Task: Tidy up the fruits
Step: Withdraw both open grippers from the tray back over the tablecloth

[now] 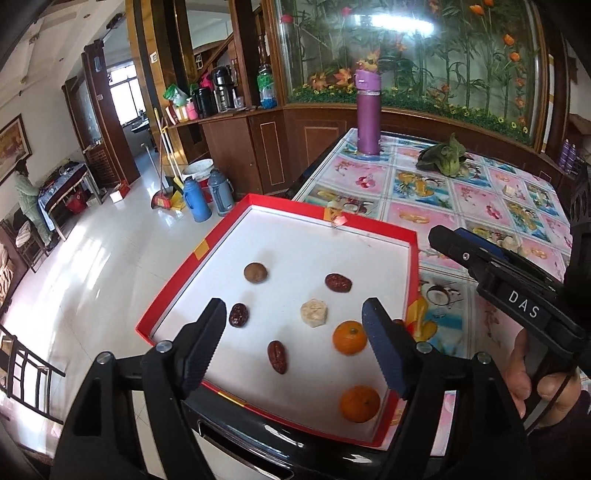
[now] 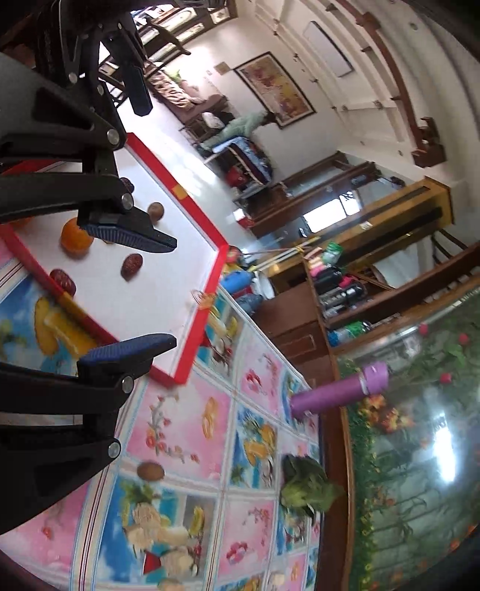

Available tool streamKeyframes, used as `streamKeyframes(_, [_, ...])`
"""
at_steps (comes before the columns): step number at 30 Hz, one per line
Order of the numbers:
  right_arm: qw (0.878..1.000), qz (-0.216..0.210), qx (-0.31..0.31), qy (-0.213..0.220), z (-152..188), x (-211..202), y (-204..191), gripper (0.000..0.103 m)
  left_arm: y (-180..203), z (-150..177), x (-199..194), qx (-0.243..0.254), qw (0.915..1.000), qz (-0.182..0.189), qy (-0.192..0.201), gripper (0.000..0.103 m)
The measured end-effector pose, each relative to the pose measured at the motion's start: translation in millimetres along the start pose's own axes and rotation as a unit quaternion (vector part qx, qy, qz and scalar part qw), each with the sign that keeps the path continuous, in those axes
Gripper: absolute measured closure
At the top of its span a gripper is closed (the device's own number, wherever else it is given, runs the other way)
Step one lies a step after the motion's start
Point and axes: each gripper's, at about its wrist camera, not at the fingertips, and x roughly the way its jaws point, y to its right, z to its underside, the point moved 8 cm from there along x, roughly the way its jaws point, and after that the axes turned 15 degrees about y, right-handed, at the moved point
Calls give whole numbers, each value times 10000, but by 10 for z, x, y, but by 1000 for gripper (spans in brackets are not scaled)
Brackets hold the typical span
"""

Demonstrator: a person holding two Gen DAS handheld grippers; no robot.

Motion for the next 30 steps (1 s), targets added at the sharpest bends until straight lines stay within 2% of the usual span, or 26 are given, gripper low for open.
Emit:
streamKeyframes(5, [9973,225,489,507,-232,-579,480,58,290,-39,-125,158,9994,275,132,21])
streamKeyframes(7, [9940,486,668,723,-316,-928,779,58,439,17,-135,239,9987,441,75,21])
streamKeyframes(11, [9842,1236,827,962,-439,-1727,1447,55,719,110,-146,380,9965,744,-11,21])
streamKeyframes(14, [9696,2096,909,871,-470,-2348,2019,50,923,172,-142,469,9939,989,-119,21])
streamKeyframes(18, [9503,2750,1277,708,-408,-2925,2559,50,1124,225,-99,516,9905,1242,-301,21])
streamKeyframes(23, [9350,3016,1830,371,-193,-3180,2928,50,1349,295,-147,534,9869,1471,-393,21])
streamKeyframes(27, [9346,2863,2109,137,-107,-3086,2990,50,1519,411,-163,650,9831,1631,-522,21])
streamKeyframes(30, [9335,2992,1974,8,-126,-2971,3026,51,1568,472,-169,719,9815,1670,-594,21])
